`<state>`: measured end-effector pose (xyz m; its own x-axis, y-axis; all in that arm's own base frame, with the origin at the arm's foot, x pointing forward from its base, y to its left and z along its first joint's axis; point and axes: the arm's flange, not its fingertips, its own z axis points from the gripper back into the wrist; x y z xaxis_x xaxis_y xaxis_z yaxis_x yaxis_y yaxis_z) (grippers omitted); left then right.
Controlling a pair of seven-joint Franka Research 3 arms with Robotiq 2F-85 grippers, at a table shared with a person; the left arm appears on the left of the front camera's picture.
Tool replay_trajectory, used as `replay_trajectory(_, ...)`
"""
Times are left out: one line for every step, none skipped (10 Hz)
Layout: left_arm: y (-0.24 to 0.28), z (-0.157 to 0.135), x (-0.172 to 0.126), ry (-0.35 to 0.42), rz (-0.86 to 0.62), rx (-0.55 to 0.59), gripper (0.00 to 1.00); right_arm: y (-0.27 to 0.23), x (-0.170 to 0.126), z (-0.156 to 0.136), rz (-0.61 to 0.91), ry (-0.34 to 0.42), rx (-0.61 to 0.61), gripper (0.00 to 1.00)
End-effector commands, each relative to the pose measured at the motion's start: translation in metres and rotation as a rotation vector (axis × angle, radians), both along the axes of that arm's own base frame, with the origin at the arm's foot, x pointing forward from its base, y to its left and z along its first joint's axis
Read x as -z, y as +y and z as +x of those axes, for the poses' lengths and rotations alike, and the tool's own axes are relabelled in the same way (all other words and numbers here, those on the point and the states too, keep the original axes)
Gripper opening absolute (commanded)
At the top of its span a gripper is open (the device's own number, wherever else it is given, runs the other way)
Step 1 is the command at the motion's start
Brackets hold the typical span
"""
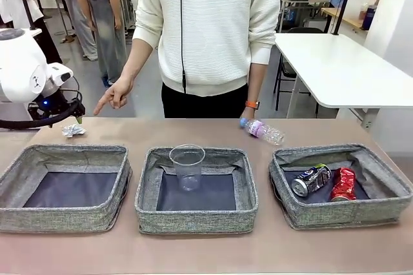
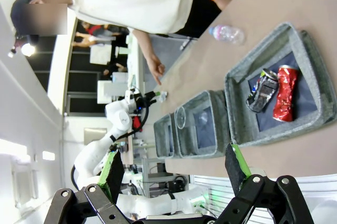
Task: Sort the waste into the appropriate baskets.
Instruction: Pick up the waste item pointed out by the person.
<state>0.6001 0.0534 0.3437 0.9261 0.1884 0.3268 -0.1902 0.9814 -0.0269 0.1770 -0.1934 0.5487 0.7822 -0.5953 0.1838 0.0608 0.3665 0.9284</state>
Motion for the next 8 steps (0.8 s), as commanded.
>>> replay_trajectory(0.0047, 0.0009, 0.0082, 0.020, -0.019, 0.024, 1.00, -0.0023, -0.0006, 0.0000, -0.004, -0.023, -0.004, 1.00)
replay_trajectory(0.0038, 0.0015, 0.0105, 0.033, -0.020, 0.019, 1.00, -0.0023, -0.0006, 0.0000, -0.004, -0.023, -0.004, 1.00)
replay_trajectory(0.0032, 0.0018, 0.0122, 0.039, 0.000, 0.023, 0.50, -0.0023, -0.0006, 0.0000, -0.004, -0.023, -0.004, 1.00)
replay_trajectory(0.0017, 0.0015, 0.0133, 0.051, 0.002, 0.026, 0.42, -0.0023, -0.0006, 0.0000, -0.004, -0.023, -0.004, 1.00)
replay_trajectory(0.0009, 0.0016, 0.0142, 0.053, 0.002, 0.028, 0.00, -0.0023, -0.0006, 0.0000, -0.004, -0.023, -0.004, 1.00)
replay_trajectory(-0.0003, 0.0019, 0.0155, 0.058, 0.004, 0.031, 0.00, -0.0023, -0.0006, 0.0000, -0.004, -0.023, -0.004, 1.00)
replay_trajectory(-0.0012, 0.0016, 0.0164, 0.060, 0.008, 0.033, 0.00, -0.0023, -0.0006, 0.0000, -0.004, -0.023, -0.004, 1.00)
replay_trajectory(-0.0015, 0.0016, 0.0166, 0.061, 0.009, 0.034, 0.15, -0.0023, -0.0006, 0.0000, -0.004, -0.023, -0.004, 1.00)
